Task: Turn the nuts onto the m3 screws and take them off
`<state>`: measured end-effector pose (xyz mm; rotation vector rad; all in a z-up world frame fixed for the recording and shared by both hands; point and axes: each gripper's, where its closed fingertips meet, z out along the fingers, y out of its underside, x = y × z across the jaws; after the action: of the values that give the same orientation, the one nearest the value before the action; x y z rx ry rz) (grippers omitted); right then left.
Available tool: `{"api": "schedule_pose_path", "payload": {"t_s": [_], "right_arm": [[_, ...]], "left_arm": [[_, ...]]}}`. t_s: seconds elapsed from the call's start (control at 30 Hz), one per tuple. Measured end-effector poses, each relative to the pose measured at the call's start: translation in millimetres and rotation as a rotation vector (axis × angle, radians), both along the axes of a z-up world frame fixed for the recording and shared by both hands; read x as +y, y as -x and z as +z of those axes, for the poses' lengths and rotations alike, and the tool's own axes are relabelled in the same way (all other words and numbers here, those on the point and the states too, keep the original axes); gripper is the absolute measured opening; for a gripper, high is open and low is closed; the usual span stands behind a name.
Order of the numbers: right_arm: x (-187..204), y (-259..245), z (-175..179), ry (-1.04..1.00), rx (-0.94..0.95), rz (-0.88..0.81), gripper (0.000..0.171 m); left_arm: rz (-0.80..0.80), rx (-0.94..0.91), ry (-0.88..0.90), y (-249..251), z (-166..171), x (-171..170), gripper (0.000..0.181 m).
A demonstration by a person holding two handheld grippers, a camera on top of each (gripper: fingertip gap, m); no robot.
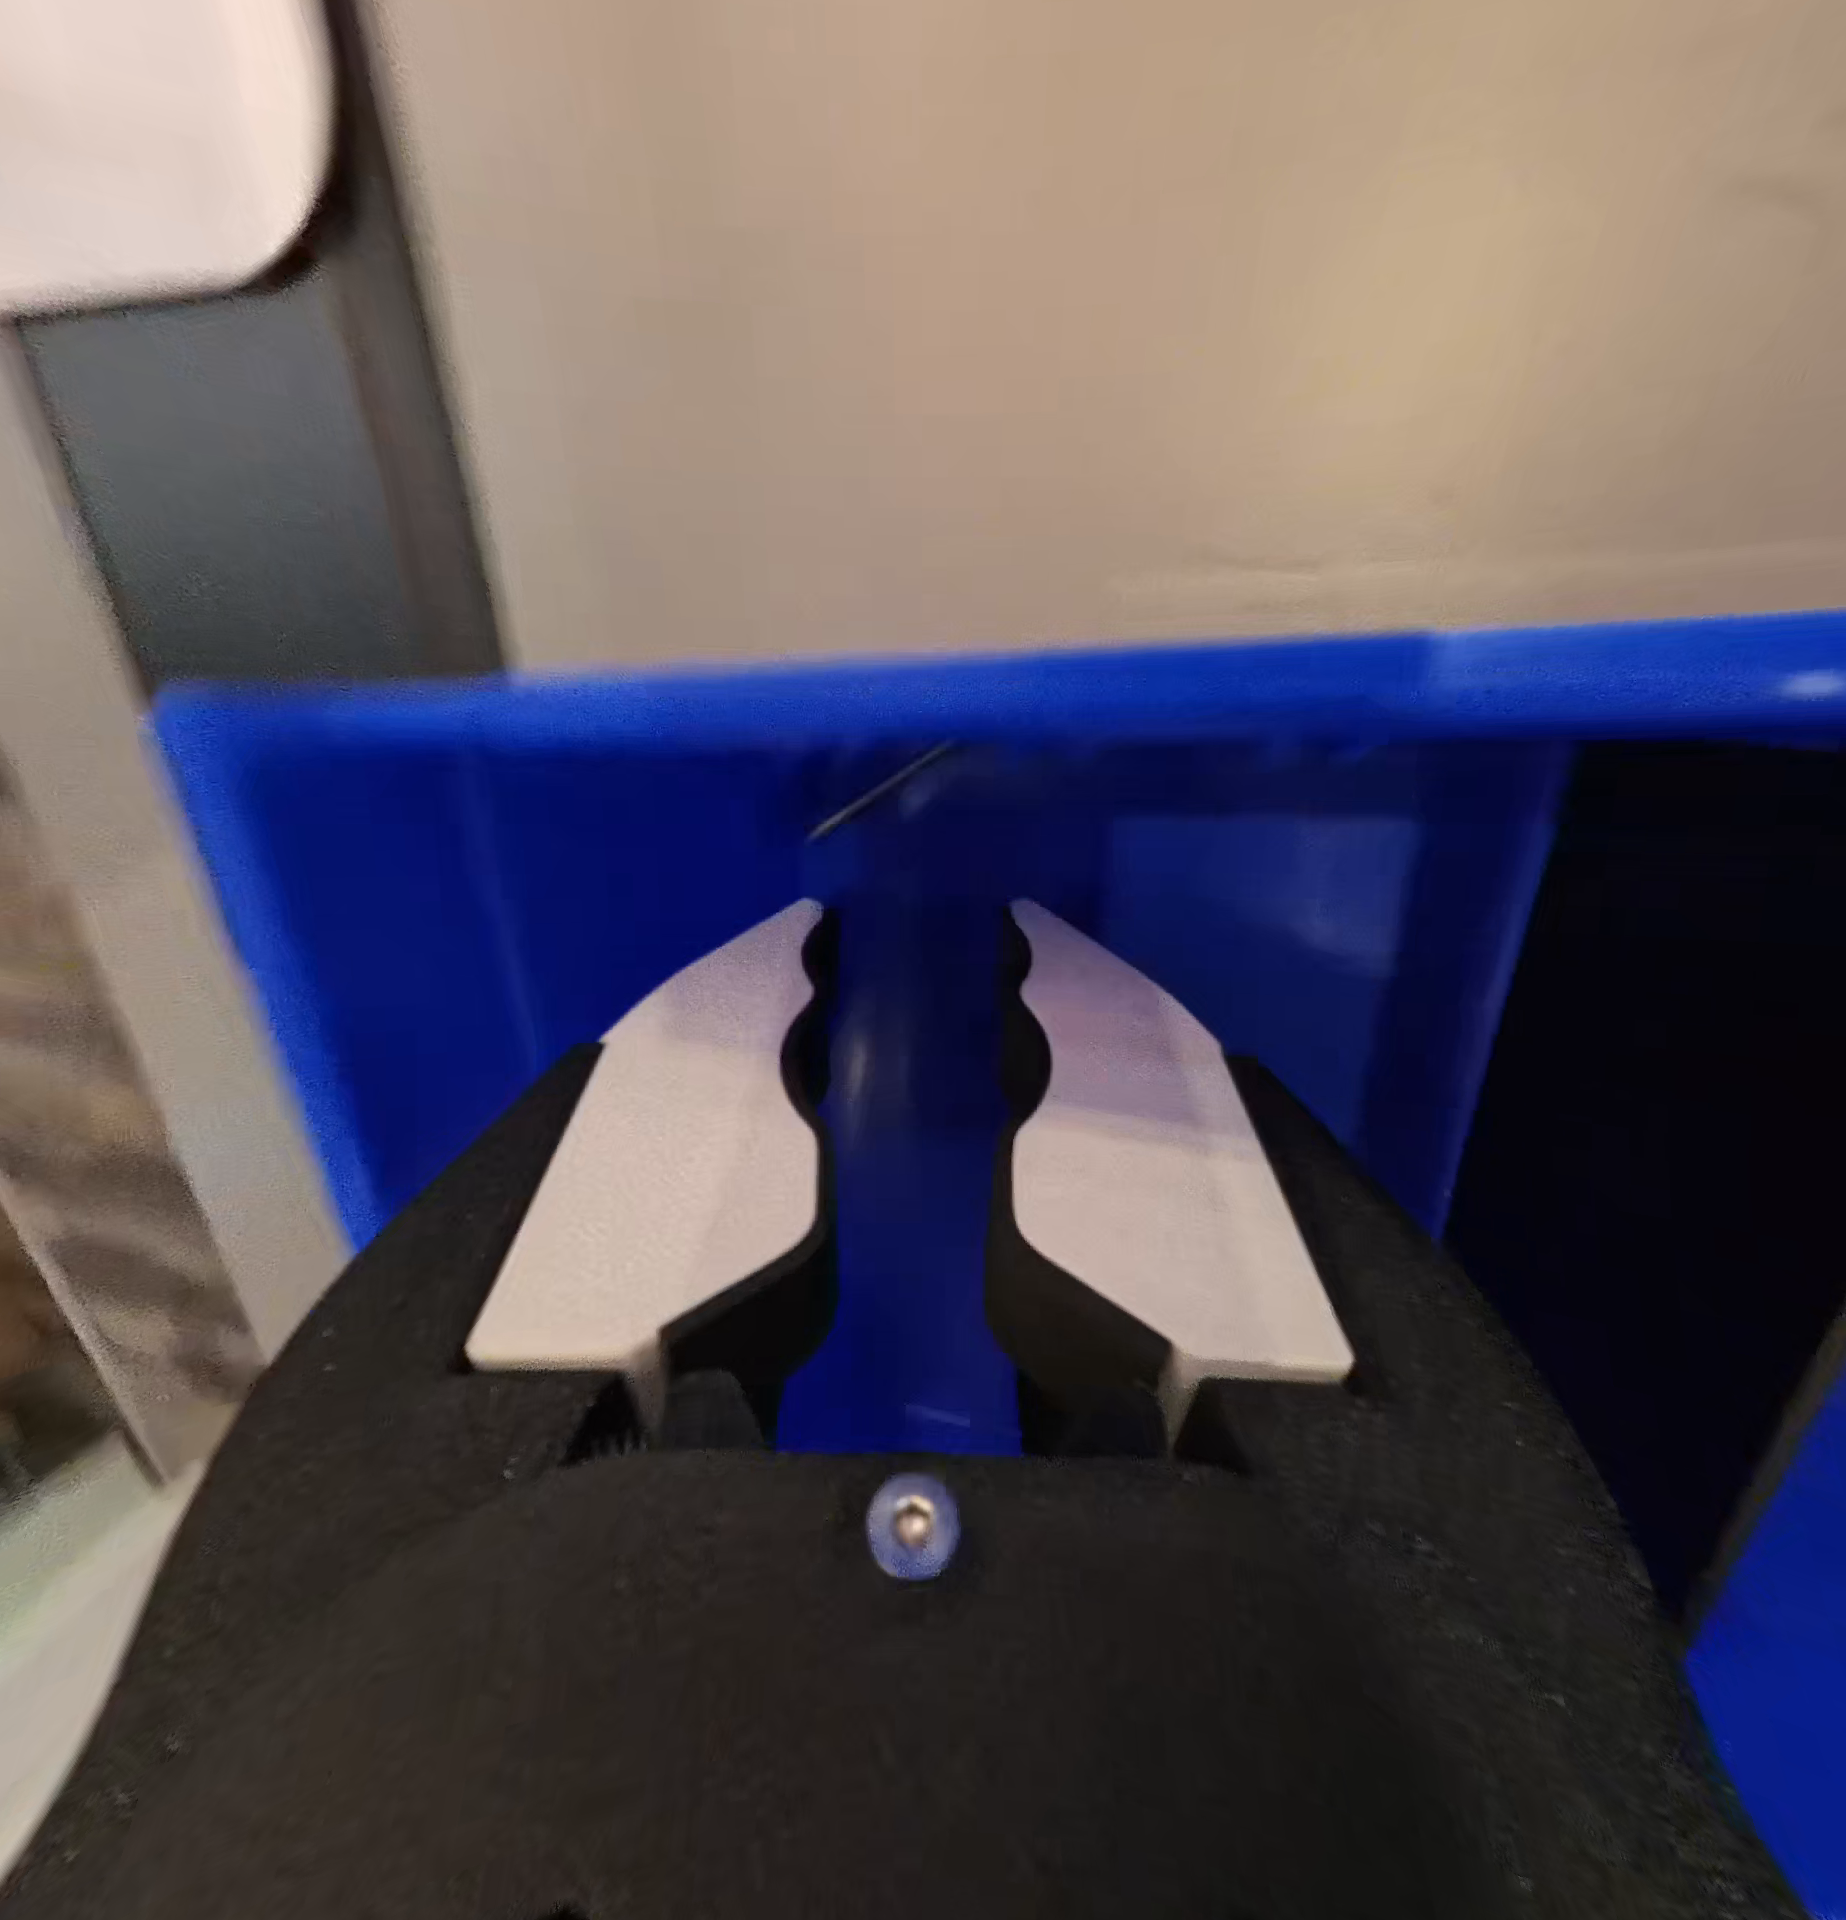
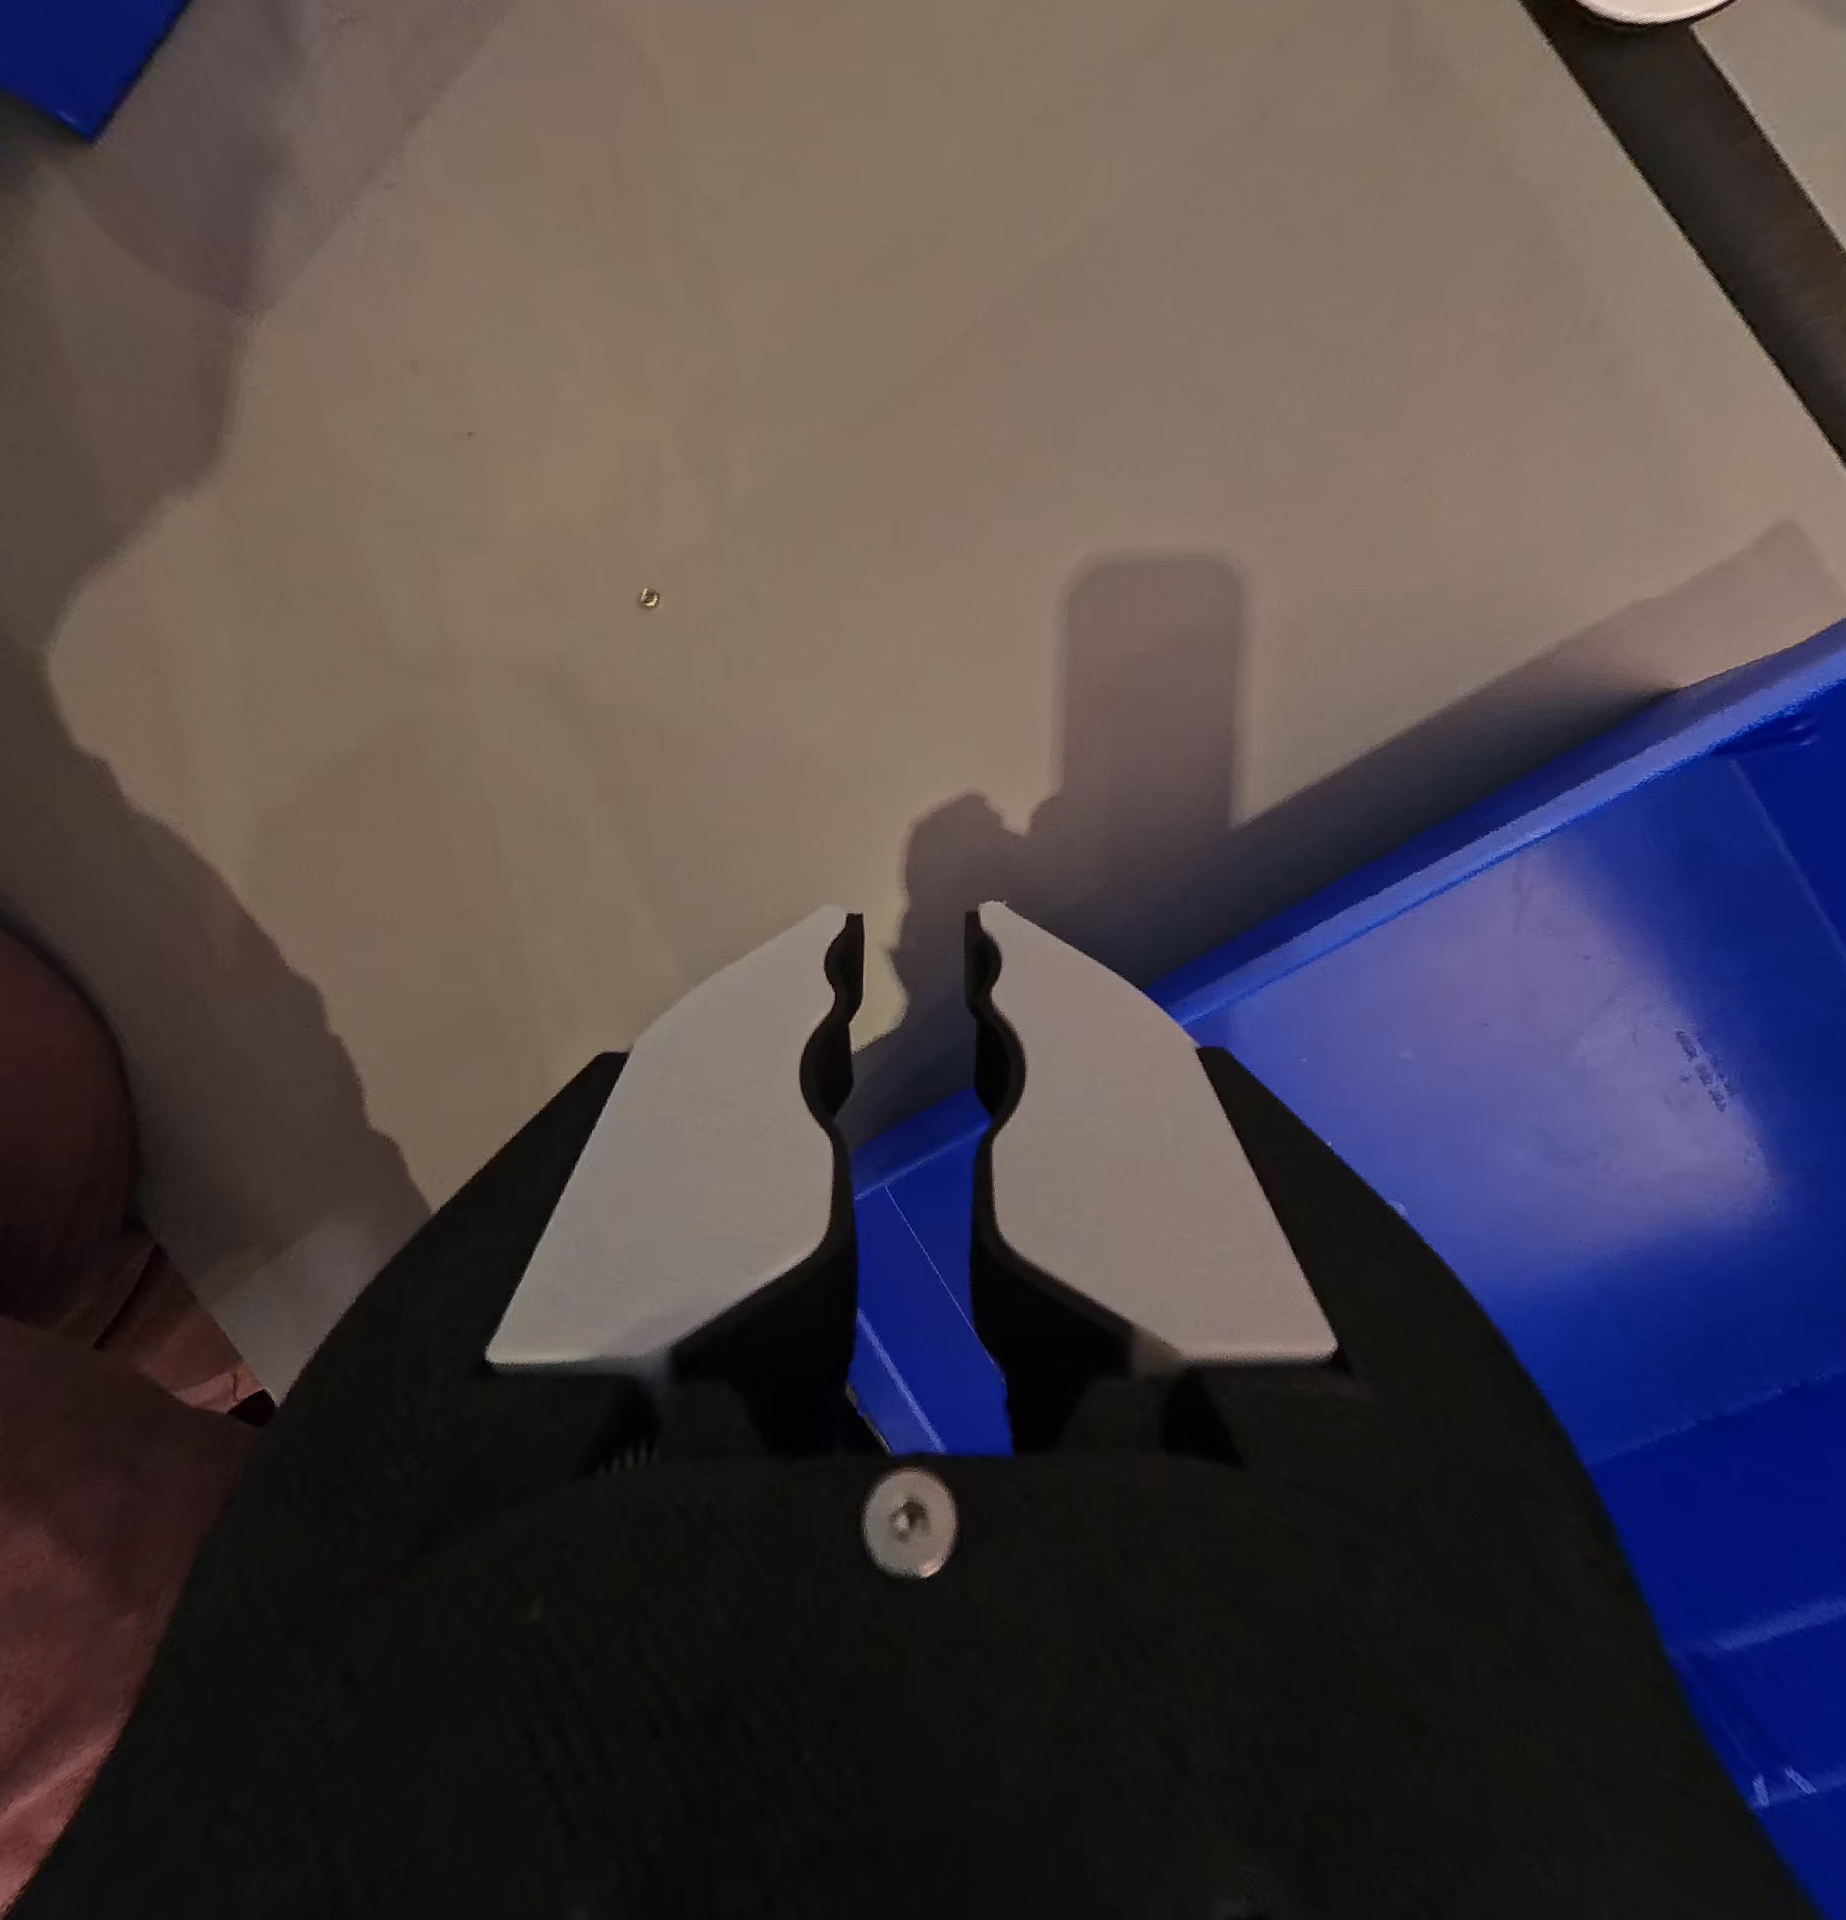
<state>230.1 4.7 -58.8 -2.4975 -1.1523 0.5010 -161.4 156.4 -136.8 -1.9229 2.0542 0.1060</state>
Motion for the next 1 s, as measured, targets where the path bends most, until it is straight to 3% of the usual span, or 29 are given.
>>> {"api": "schedule_pose_path", "payload": {"t_s": [0.1,0.2,0.27,0.33,0.43,0.57,0.77,1.0], "right_arm": [[0,1,1,-0.003,0.009,0.003,0.019],[0,3,0,0.008,0.009,0.008,0.019],[-2,6,0,0.014,0.016,0.017,0.019],[-5,10,2,0.013,0.029,0.031,0.019],[-9,12,8,-0.007,0.038,0.044,0.019],[-14,12,12,-0.017,0.032,0.064,0.019],[-16,8,21,-0.037,0.055,0.066,0.019],[-21,4,24,-0.038,0.054,0.074,0.019]], "left_arm": [[0.376,-0.084,0.003,16,10,1,0.029],[0.731,-0.225,0.131,17,10,-10,0.025],[0.905,-0.344,0.254,9,13,-13,0.024],[1.044,-0.480,0.378,-2,20,-9,0.004],[1.225,-0.614,0.542,-10,24,2,0.017],[1.354,-0.592,0.575,-4,8,9,0.022],[1.464,-0.487,0.577,-3,-7,5,0.050],[1.500,-0.378,0.450,0,-13,13,0.051]]}}
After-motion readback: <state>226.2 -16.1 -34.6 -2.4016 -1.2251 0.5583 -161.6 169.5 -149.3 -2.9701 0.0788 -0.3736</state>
